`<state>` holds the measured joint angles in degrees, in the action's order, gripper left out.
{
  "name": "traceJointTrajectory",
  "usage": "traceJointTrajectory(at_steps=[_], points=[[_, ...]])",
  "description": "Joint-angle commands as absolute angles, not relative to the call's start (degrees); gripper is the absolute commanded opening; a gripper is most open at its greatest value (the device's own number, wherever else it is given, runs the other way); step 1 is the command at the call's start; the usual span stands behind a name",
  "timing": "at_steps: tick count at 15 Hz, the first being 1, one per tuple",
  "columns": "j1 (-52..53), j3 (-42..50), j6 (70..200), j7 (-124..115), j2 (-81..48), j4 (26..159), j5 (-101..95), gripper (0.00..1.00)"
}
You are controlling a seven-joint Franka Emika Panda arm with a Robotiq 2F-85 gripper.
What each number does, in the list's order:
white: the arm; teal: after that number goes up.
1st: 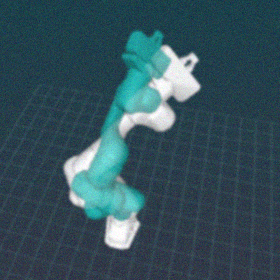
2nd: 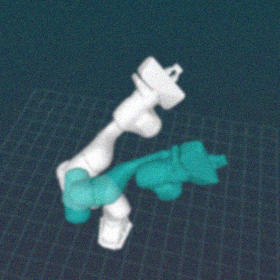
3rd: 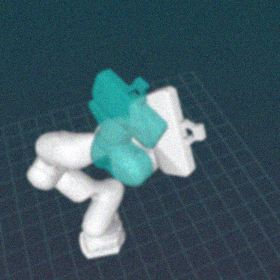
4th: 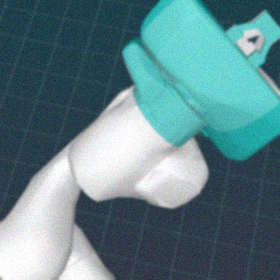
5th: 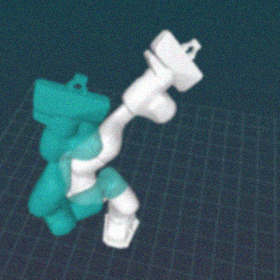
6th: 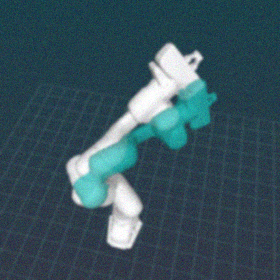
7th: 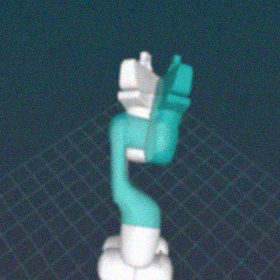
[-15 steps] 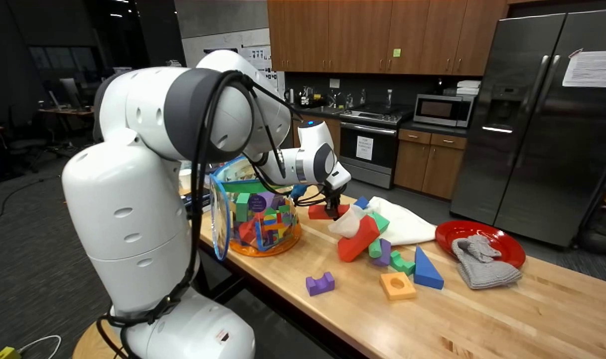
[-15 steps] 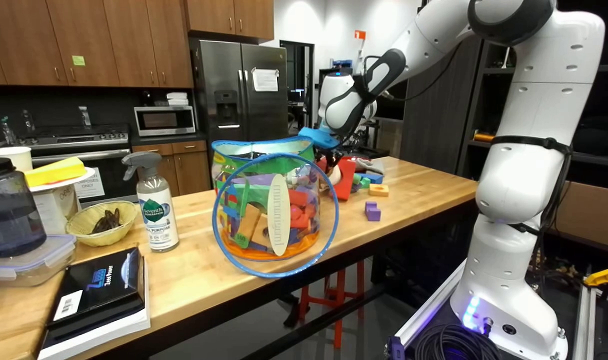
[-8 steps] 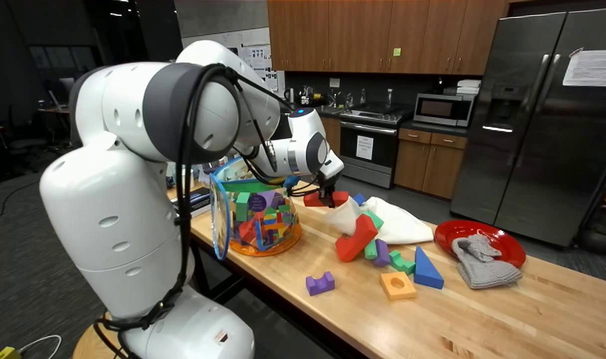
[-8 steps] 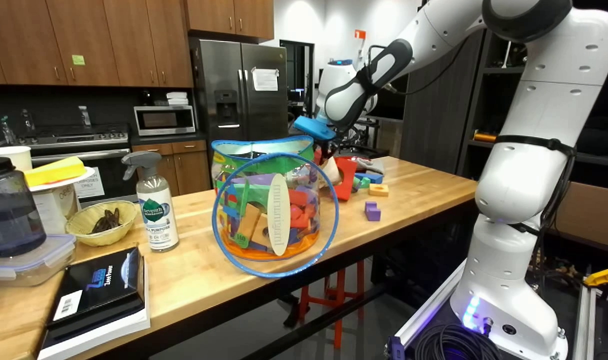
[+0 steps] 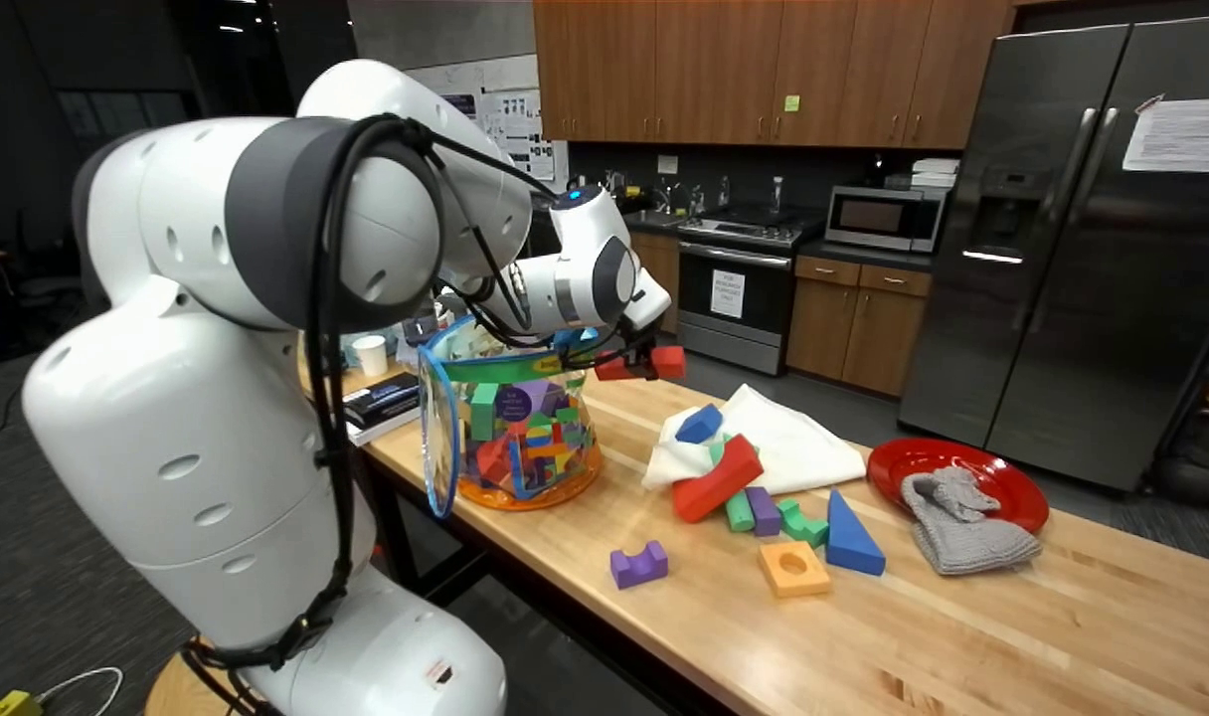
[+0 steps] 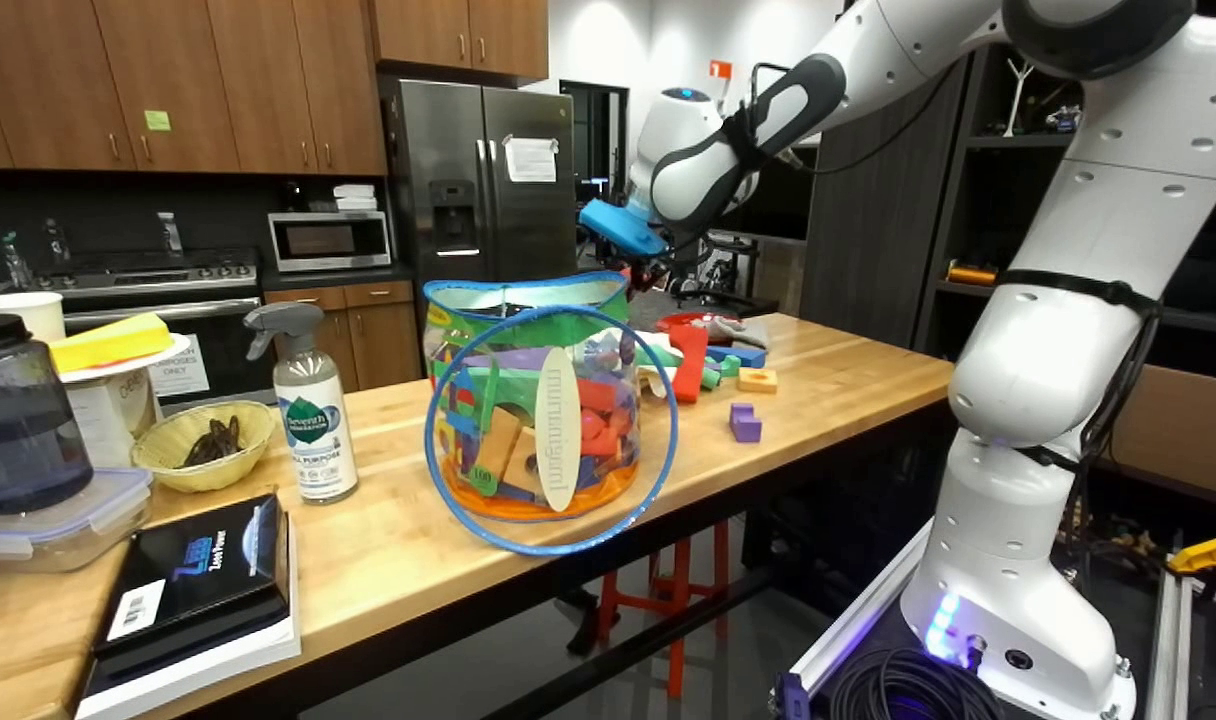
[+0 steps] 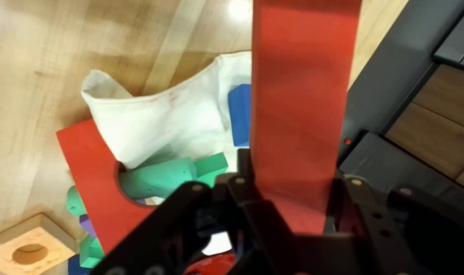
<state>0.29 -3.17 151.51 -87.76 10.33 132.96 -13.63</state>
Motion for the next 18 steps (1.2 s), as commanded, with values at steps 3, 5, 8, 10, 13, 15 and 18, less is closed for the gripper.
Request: traceJointTrajectory(at_steps=[3,5,8,10,13,15,18], points=[[-2.7,-6.1,149.0,-89.7,14.6,132.5,-15.1,0.16],[-3.6,-7.2,145.8,-89.7,14.7,130.2,-15.7,0.16],[-4.7,-8.9,139.9,-90.2,13.3,125.5,-19.5,0.16],[-4.8,-9.6,135.8,-90.3,12.4,122.4,-22.4,0.16],[-4.3,-9.7,132.1,-90.8,12.6,119.1,-25.3,0.16],[-4.3,-9.5,131.0,-91.2,12.8,116.9,-26.8,0.16],[-3.9,-9.5,130.2,-92.0,13.4,114.4,-27.6,0.16]])
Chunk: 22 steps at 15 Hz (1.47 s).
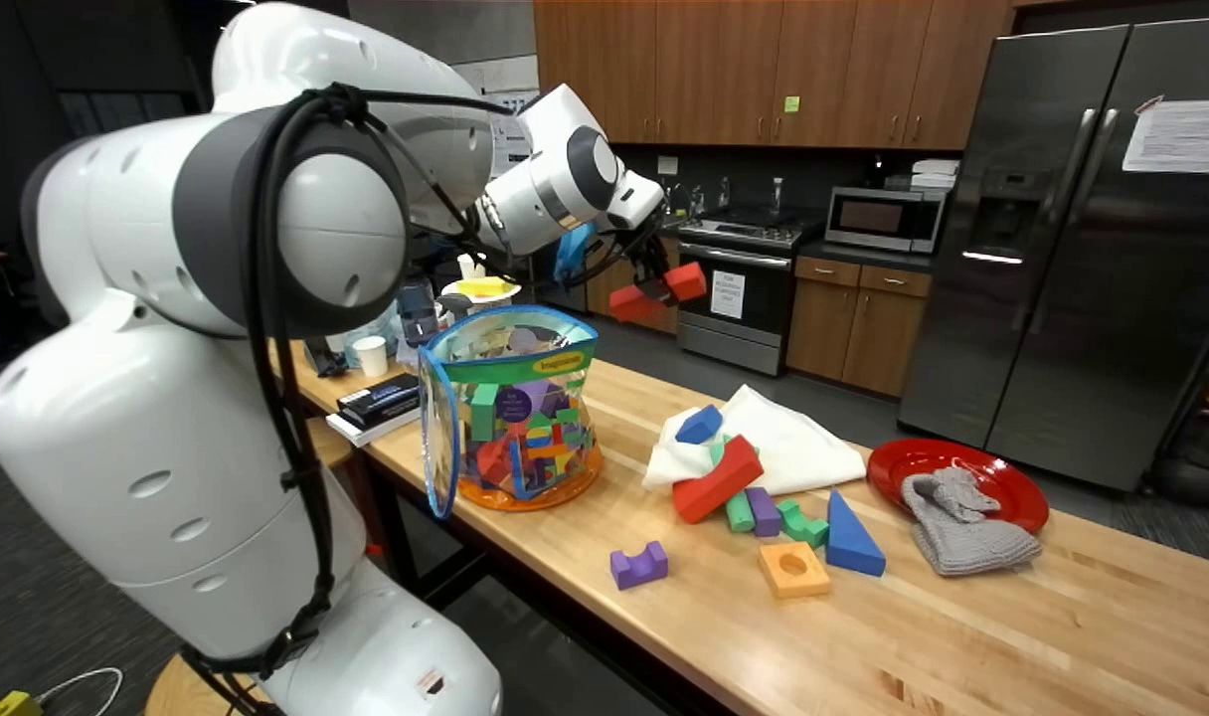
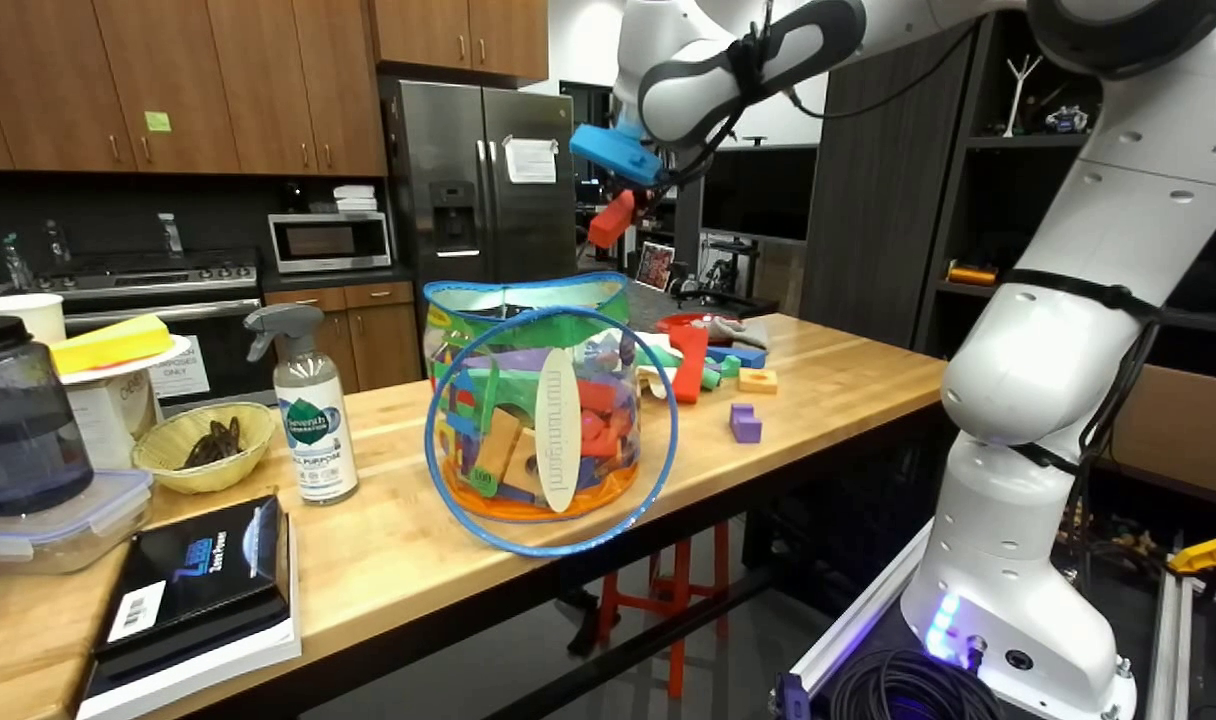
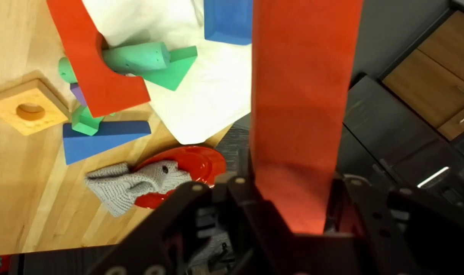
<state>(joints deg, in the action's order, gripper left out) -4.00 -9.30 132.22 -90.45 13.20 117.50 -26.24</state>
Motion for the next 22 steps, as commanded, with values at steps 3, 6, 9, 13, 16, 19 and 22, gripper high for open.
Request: traceJointTrajectory(at_steps=[3,6,9,13,16,19,22], points=[[-2.8,-9.8,130.5,-91.5,14.4,113.3,-26.4,0.16],[-1.2,-10.8,131.2,-90.9,15.6,113.7,-25.3,0.16],[0.6,-12.2,131.9,-90.5,16.8,114.5,-24.3,0.16],[3.2,-14.5,133.0,-90.1,18.7,116.8,-22.5,0.16],[4.5,-16.6,133.1,-90.4,19.1,119.6,-22.3,0.16],[5.9,-17.9,134.7,-89.9,18.5,124.6,-21.1,0.16],[7.3,-19.0,136.1,-89.9,17.2,130.5,-19.0,0.16]])
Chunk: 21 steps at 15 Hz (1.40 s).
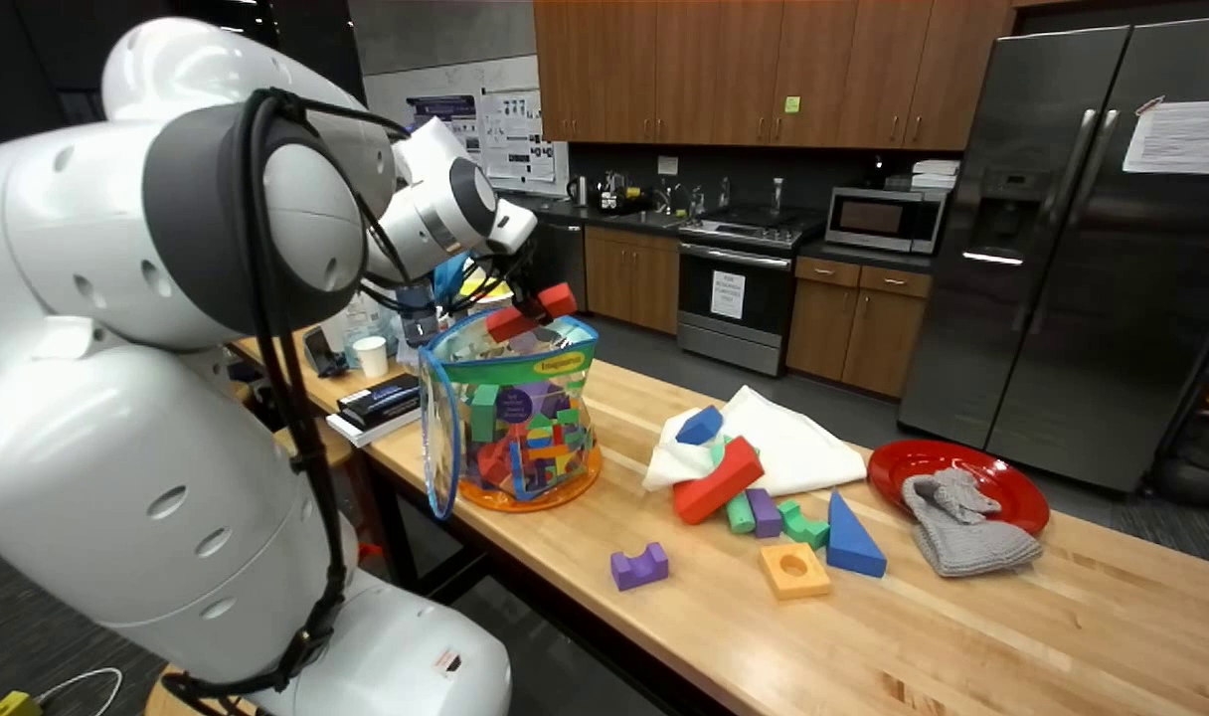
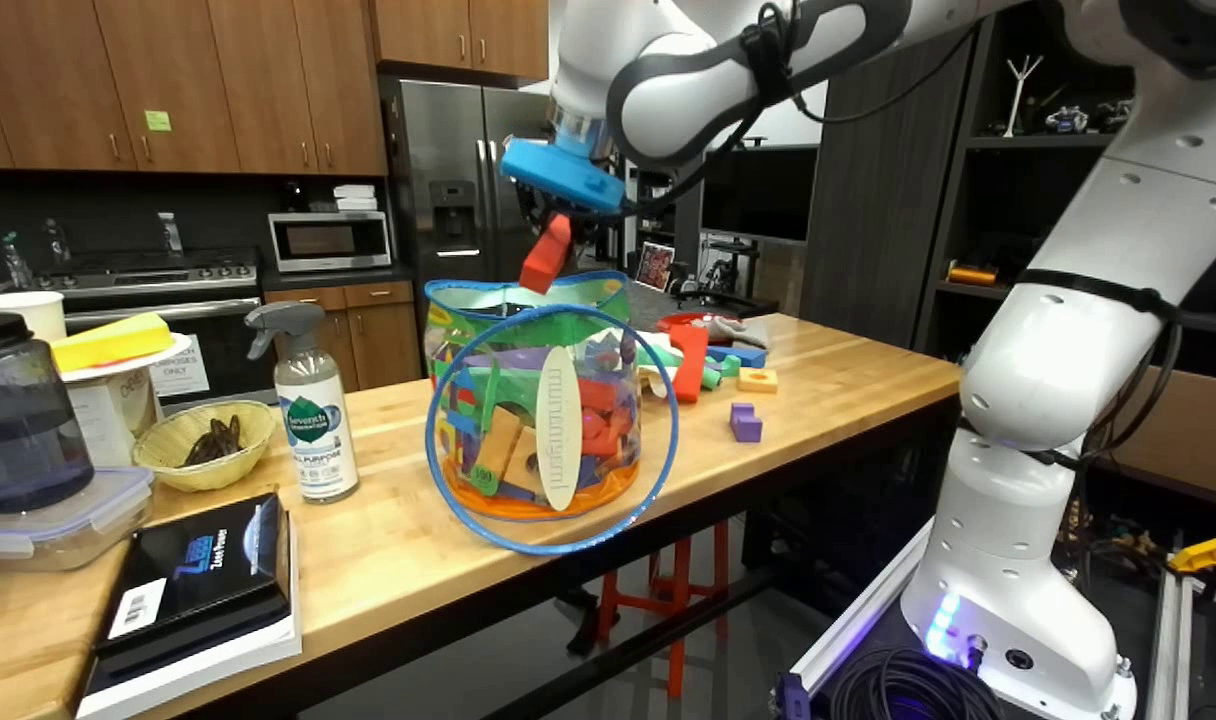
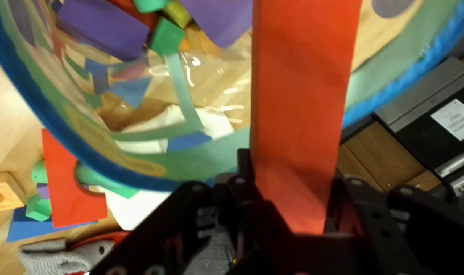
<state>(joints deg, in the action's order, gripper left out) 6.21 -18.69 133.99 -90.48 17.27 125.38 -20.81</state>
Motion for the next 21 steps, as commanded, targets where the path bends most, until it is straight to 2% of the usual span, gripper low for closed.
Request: traceJointTrajectory(at_steps=[1,4,5,6,7,10,16,17,21], points=[[7.5,-19.3,136.6,-90.0,16.7,132.1,-18.9,0.16],[7.8,-20.0,138.1,-90.2,15.3,135.2,-19.3,0.16],[7.5,-20.1,136.8,-90.4,15.4,133.9,-19.9,0.66],[7.5,-20.1,137.1,-90.4,15.1,134.4,-19.9,0.41],[7.6,-20.1,137.1,-90.4,14.9,134.4,-19.9,0.45],[7.6,-20.1,137.1,-90.4,14.9,134.1,-19.9,0.64],[7.6,-20.1,137.1,-90.4,14.9,134.1,-19.9,0.66],[7.6,-20.1,137.1,-90.4,14.9,134.1,-19.9,0.91],[6.7,-19.8,136.6,-91.1,15.3,131.6,-21.1,1.00]])
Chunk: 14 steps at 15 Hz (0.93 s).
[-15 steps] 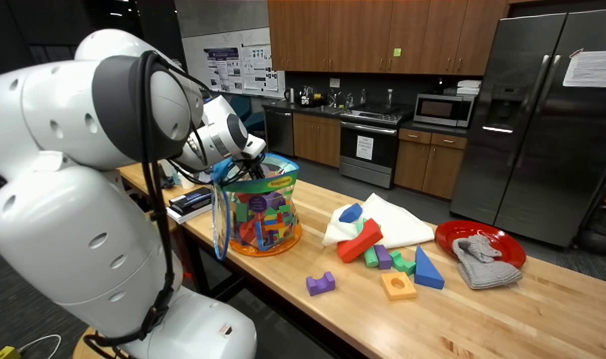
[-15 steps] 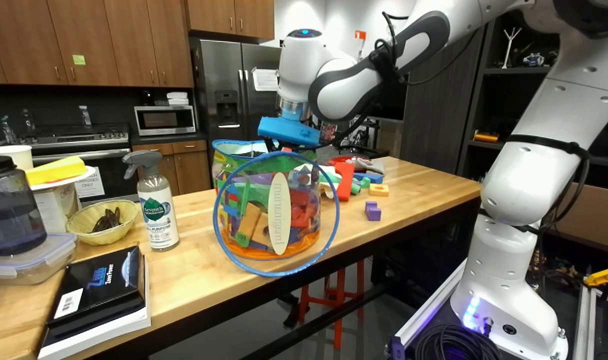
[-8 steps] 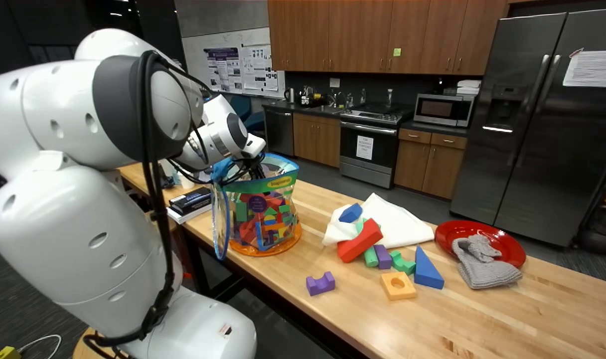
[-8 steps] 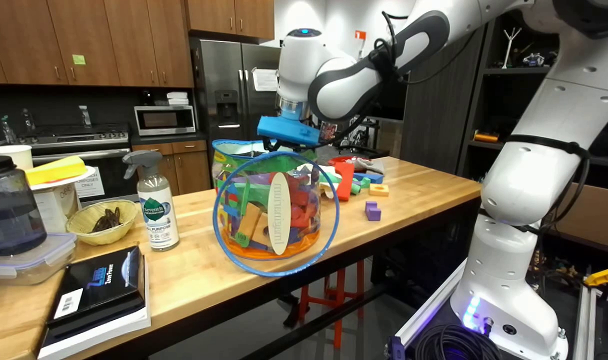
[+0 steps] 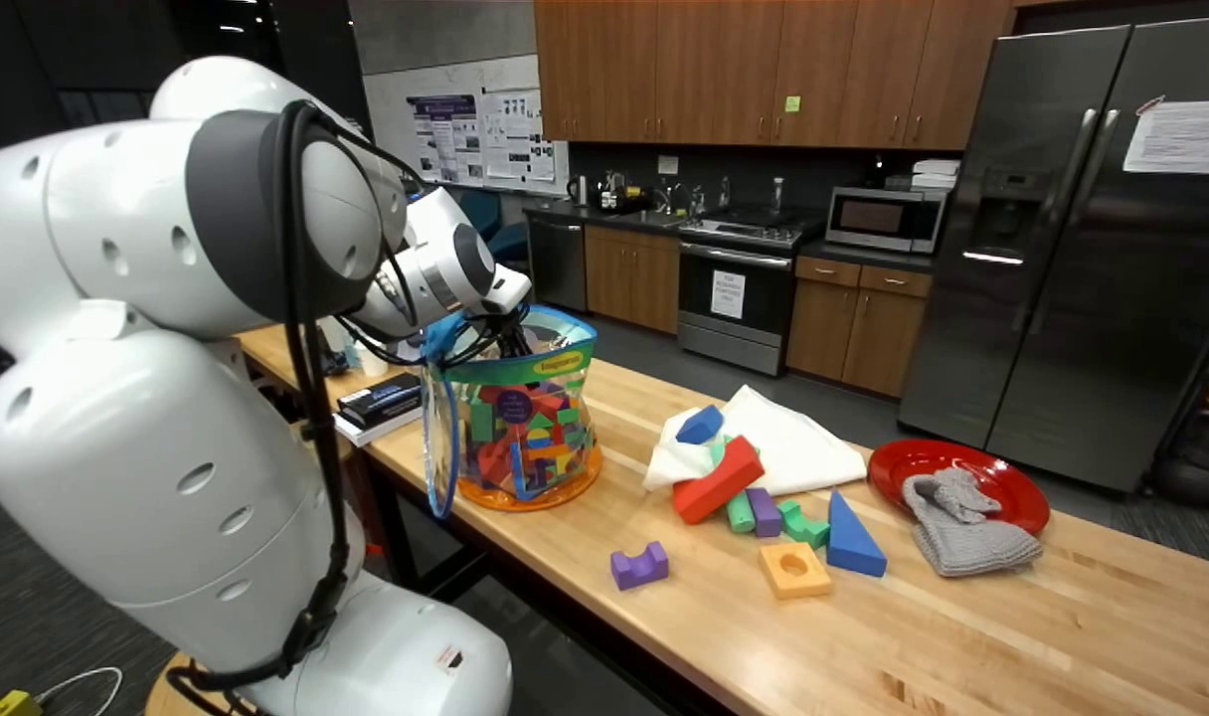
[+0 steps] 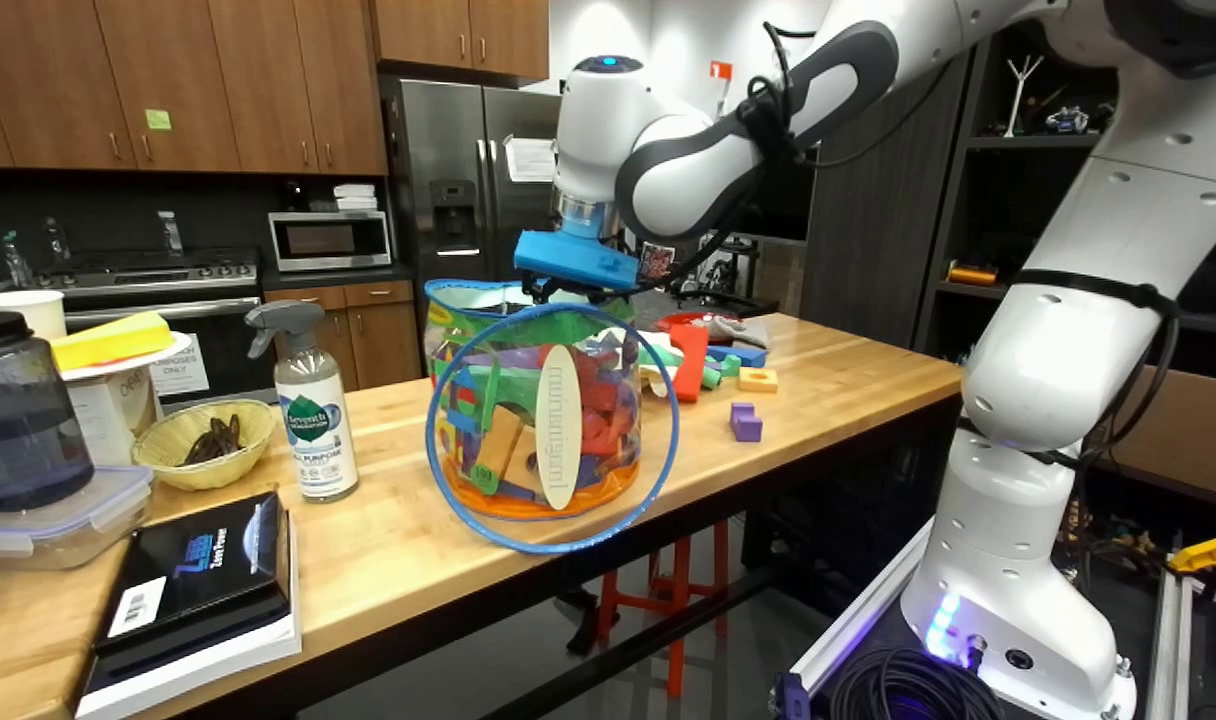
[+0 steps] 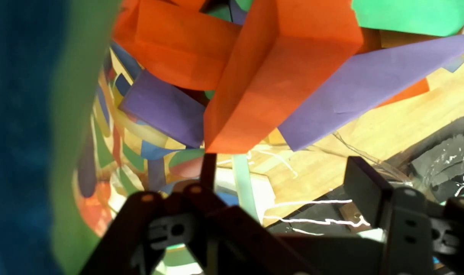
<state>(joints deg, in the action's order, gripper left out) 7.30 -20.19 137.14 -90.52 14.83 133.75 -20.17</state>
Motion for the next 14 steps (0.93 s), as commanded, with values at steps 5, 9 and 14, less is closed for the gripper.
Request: traceJointTrajectory(at_steps=[5,9,14], points=[[4.8,-18.9,136.8,-94.6,18.2,126.2,-20.7,1.00],[1.2,-18.6,136.6,-98.5,20.4,122.7,-23.3,1.00],[-4.0,-17.0,136.0,-102.2,21.7,122.8,-26.7,1.00]])
